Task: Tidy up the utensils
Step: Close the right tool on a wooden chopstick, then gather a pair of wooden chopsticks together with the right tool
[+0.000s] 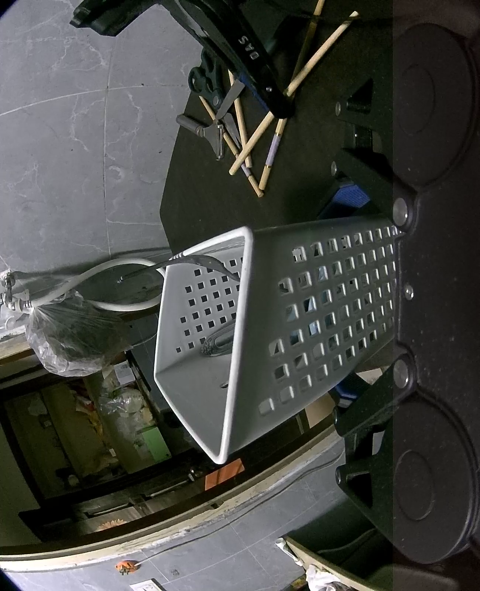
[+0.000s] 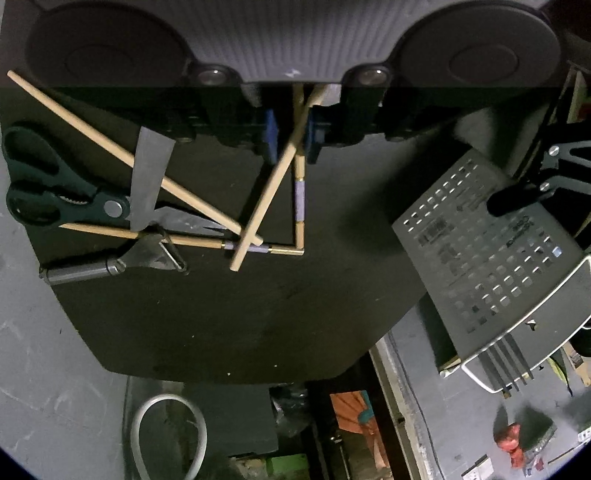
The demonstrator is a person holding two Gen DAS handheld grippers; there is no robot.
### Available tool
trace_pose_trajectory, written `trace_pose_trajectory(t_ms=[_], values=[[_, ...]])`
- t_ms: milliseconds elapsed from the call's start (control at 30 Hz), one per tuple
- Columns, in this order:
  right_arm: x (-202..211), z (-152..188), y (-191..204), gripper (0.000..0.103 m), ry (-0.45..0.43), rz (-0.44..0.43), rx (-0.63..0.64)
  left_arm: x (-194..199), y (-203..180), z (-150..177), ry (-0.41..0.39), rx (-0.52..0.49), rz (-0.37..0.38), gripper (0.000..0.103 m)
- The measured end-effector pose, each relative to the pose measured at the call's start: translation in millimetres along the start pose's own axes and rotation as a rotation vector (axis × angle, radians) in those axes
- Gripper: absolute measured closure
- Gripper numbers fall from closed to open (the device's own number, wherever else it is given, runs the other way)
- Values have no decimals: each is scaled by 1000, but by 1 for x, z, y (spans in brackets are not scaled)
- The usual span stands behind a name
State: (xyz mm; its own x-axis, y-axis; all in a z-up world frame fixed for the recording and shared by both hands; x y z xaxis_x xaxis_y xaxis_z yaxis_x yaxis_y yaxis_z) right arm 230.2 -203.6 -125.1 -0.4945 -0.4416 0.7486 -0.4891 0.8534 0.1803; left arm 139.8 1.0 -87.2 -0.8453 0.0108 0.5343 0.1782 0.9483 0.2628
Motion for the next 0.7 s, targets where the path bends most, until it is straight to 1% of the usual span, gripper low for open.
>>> trace_pose_trajectory(t_ms=[167, 233, 267, 300, 400, 467, 567, 600, 700], values=[[4, 5, -22, 86, 34, -96, -67, 0, 0, 0, -1, -1, 1, 17], [5, 4, -29, 89, 44, -111, -65, -1, -1, -1, -1, -2, 3, 17], [7, 2, -31, 92, 50, -110, -51, -1, -1, -1, -1, -2, 2, 17], [9, 1, -31, 93, 55, -103, -31, -1, -1, 0, -2, -2, 3, 17], [14, 2, -21, 93, 55, -91, 38, -1, -1, 0, -2, -2, 3, 17], [12, 6, -8, 93, 57, -74, 94, -1, -1, 0, -2, -1, 3, 17], [11, 13, 11, 93, 49, -57, 140, -1, 0, 0, -2, -1, 3, 17], [11, 16, 17, 93, 43, -43, 173, -1, 0, 0, -2, -1, 3, 17], [12, 25, 37, 93, 27, 20, 321, -1, 0, 0, -2, -1, 3, 17]])
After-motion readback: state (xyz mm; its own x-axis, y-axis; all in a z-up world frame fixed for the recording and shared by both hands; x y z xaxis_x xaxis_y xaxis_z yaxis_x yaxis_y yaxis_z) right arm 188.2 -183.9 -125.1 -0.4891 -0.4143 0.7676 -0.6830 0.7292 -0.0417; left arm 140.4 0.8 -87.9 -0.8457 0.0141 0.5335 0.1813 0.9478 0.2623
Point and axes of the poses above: each gripper's, at about its wrist camera, not at the fingertips, and x roughly against the way its jaws point, y to its left, z to its underside, the point moved 3 cm from there along -x, roughly the way its jaws point, and after that the axes turned 5 degrees about z, right-handed, at the moved point
